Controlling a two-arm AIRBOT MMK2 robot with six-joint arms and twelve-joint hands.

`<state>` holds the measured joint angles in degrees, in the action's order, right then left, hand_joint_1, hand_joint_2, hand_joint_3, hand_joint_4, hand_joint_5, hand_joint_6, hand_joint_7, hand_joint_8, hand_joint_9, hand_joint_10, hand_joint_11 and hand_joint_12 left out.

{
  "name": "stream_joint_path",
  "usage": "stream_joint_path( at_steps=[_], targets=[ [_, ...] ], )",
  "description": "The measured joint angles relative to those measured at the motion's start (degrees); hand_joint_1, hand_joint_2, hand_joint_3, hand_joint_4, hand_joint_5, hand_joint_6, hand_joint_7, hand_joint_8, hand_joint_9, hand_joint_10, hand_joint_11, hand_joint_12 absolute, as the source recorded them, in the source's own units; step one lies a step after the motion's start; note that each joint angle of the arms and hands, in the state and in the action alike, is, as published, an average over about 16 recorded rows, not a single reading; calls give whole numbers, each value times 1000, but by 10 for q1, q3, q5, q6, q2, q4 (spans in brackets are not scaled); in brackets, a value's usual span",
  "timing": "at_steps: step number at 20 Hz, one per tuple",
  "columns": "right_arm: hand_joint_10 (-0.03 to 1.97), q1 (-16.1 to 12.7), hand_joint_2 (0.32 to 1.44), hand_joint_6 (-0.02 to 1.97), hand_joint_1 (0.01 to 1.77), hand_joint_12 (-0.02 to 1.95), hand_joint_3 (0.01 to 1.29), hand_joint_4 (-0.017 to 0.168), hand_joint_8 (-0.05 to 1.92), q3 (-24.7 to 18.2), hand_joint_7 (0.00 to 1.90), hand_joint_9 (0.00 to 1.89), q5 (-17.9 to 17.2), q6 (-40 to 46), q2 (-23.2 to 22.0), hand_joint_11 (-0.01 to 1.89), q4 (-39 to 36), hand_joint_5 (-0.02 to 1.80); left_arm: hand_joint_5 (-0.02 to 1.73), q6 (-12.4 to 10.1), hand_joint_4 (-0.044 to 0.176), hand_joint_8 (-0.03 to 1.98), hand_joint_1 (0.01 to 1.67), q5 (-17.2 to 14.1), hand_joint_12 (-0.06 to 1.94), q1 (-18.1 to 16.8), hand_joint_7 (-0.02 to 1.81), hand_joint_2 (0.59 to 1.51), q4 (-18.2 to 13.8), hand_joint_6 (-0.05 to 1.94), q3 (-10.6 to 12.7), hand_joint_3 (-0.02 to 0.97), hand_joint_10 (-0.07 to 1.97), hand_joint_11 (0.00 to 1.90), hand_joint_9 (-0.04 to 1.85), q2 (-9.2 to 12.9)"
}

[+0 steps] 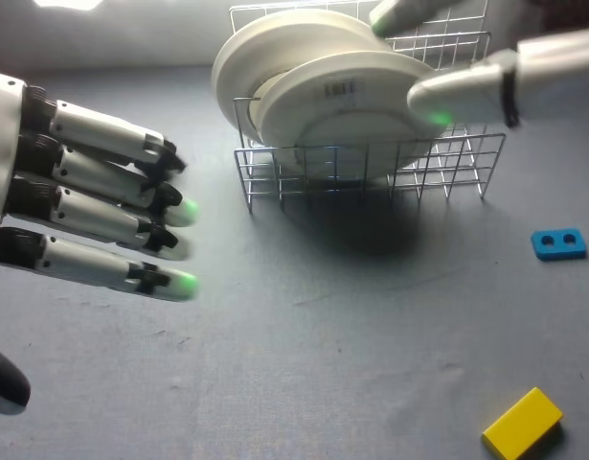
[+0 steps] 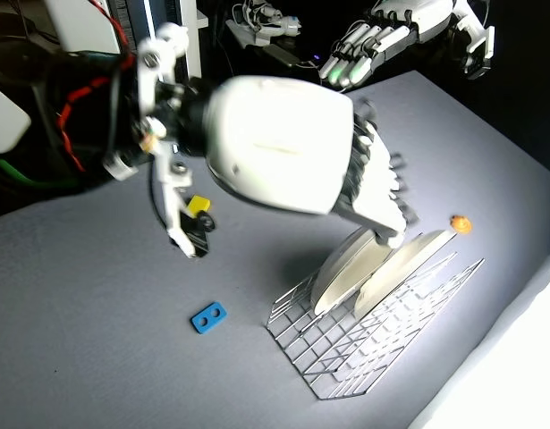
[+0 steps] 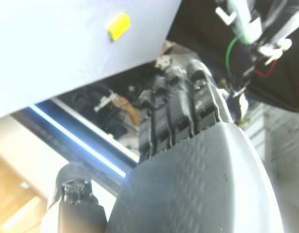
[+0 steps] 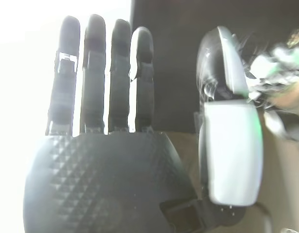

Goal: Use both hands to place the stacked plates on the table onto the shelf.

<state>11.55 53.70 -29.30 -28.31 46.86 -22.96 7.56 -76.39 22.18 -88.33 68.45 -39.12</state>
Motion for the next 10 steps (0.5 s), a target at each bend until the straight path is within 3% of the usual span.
stream_joint_path(
  at_steps=[7,10],
  targets=[
    [1437,48,1179,1314,390,1666,13,3,1351,-56,1178,1189,-79,18,-62,1165,-115,1096,1089,0,76,1293,302,2,1708,-3,1270,1205,-2,1193,-3,4,1395,1104,1271,0],
    [1753,59,1201,1626,372,1874,13,4,1665,-68,1254,1279,-94,23,-75,1320,-135,1169,1224,0,93,1527,370,2,1856,-4,1437,1217,-2,1463,-3,2,1645,1301,1446,0]
  ],
)
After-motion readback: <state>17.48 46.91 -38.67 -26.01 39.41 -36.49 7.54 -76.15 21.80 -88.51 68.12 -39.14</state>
